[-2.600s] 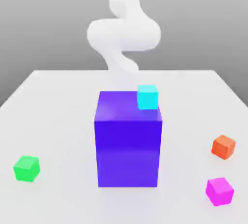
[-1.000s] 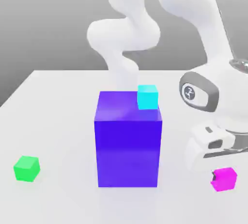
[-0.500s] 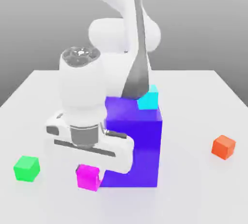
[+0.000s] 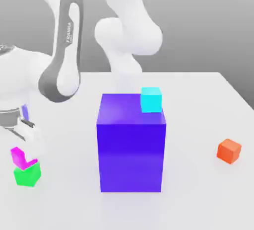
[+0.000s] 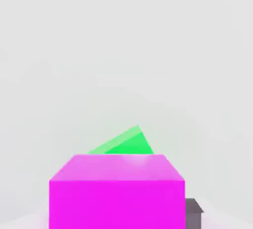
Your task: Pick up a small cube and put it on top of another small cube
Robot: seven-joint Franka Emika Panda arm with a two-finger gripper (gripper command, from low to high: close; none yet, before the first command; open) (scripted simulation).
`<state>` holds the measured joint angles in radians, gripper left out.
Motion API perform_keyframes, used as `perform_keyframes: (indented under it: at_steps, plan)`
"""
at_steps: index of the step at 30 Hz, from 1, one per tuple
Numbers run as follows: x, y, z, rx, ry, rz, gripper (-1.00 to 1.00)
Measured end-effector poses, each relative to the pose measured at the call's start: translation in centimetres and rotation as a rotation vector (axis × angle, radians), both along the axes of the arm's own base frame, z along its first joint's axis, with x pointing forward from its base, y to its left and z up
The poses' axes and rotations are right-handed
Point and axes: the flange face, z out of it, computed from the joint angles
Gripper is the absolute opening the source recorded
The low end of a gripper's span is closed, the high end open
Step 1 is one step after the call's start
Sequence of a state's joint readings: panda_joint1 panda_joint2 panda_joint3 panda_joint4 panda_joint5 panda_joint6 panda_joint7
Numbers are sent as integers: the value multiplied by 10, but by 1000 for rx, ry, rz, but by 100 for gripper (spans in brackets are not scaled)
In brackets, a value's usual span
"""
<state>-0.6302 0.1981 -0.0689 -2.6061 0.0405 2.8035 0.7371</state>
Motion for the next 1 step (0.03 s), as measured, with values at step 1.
perform_keyframes:
  at_steps: [1]
  plan:
    - [0,0,0,0,0,0,100]
